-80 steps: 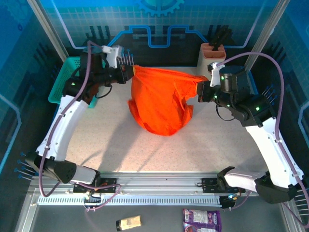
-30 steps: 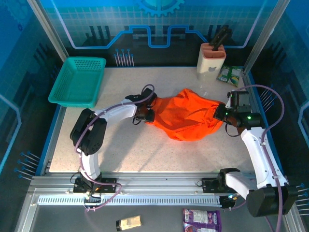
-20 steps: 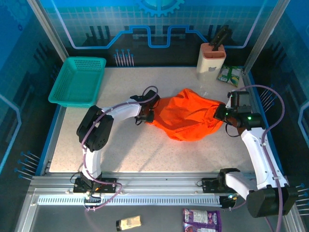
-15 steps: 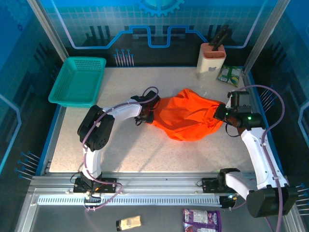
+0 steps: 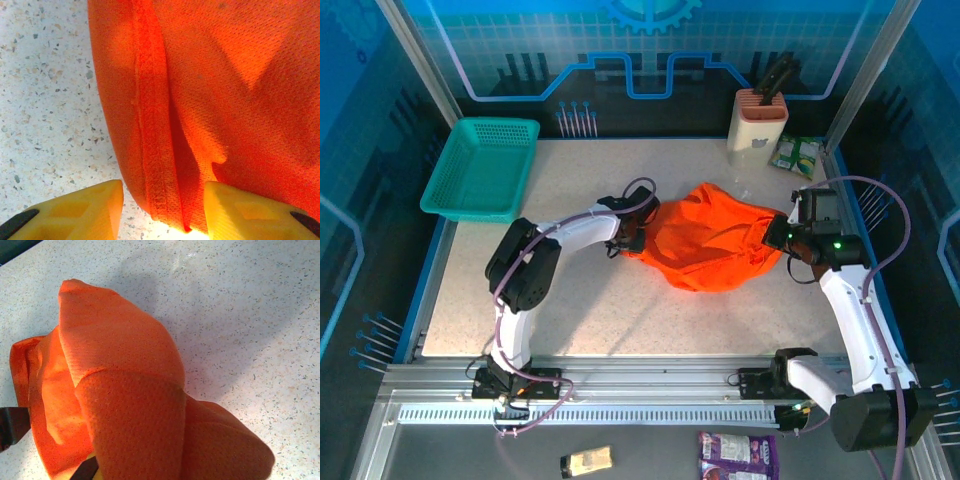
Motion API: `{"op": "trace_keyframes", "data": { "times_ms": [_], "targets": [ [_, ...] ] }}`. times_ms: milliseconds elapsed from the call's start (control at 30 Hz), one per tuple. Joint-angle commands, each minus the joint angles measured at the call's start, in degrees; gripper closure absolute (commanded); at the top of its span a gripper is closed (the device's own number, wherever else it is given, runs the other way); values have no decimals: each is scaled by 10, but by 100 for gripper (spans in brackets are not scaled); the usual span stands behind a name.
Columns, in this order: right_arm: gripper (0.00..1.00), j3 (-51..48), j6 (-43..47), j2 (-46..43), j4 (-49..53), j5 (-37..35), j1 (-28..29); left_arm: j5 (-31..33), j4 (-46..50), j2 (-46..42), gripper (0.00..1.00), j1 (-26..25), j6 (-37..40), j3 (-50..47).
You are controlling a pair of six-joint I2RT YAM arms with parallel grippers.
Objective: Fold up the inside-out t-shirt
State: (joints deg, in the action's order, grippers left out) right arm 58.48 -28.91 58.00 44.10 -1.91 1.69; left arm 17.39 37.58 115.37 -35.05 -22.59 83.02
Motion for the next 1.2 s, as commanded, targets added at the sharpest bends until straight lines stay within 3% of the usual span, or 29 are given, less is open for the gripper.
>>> {"op": "trace_keyframes", "data": {
  "times_ms": [0, 133, 700, 833, 1033, 1167],
  "targets": [
    [100, 5, 3, -11, 5, 4, -7, 19, 26, 25, 52, -5, -3, 14],
    [100, 9, 6, -12, 10, 1, -7, 39, 30, 28, 53, -5, 0, 6],
    [100, 14, 8, -15, 15, -4, -7, 47, 27, -9, 84, -5, 8, -7],
    [100, 22, 8, -17, 18, -3, -7, 55, 22, -29, 96, -5, 10, -16],
    [100, 86, 26, -27, 39, -11, -7, 102, -14, -159, 100, 4, 37, -65],
    [100, 163, 43, -46, 60, -18, -7, 74, -50, -304, 100, 41, 66, -93]
  ]
}}
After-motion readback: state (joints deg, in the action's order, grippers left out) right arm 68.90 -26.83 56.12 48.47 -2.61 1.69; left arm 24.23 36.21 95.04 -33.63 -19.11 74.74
